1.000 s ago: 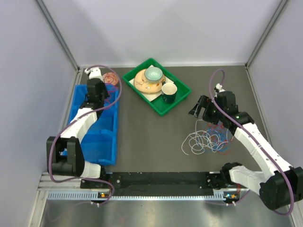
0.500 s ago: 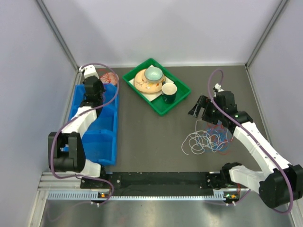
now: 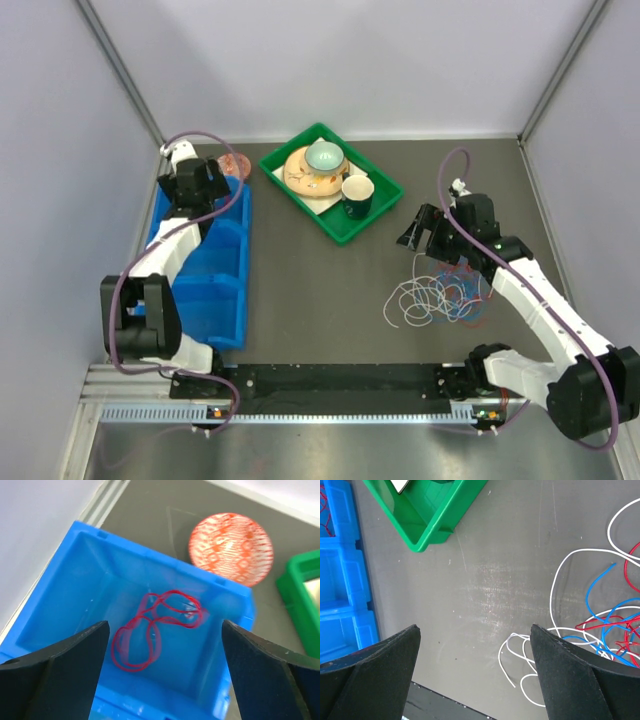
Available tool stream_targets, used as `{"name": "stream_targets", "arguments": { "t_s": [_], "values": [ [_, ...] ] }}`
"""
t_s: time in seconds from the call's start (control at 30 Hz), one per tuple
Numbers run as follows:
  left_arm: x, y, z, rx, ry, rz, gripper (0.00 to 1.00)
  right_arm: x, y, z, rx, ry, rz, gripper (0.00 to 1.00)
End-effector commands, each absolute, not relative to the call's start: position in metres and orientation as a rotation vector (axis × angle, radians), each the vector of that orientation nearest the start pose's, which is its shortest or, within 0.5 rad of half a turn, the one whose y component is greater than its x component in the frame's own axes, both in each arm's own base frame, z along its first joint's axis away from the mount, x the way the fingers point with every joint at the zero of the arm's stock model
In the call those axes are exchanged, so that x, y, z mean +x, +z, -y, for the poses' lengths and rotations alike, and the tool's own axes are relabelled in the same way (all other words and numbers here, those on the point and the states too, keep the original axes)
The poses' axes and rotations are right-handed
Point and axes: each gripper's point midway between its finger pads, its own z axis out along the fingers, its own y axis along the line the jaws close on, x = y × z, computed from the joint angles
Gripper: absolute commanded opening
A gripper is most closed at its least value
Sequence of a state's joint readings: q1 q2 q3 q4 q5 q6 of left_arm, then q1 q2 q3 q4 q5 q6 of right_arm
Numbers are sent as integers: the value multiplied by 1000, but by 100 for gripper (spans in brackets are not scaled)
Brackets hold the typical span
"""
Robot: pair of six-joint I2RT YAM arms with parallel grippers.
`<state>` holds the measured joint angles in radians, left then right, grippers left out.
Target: Untangle the cables
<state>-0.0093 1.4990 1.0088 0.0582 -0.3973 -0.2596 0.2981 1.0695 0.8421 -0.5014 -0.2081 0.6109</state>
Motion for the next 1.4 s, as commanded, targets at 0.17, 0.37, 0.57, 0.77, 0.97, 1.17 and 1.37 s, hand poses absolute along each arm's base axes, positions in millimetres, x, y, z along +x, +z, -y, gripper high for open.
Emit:
{"name": "stream_targets", "arguments": {
  "t_s": [0.17,0.37,0.57,0.77,0.97,1.17,1.37],
  "values": [
    [435,306,15,-269,-149,-1776,99,279,184,-136,260,642,-2270,90],
    [405,294,110,-25,-192,-1890,99,274,182,-105,308,447,-2261,90],
    [371,255,196,72,-426,-2033,99,257,173,-74,352,261,-2278,90],
    [335,220,269,243,-616,-2154,99,232,143,-74,391,292,-2354,89],
    [281,189,357,545,-826,-2189,99,214,124,-65,463,250,-2395,89],
    [239,142,416,904,-943,-2202,99,215,147,-47,563,265,-2302,90],
    [227,125,455,1062,-931,-2116,99,216,158,-30,645,325,-2272,90]
  ]
}}
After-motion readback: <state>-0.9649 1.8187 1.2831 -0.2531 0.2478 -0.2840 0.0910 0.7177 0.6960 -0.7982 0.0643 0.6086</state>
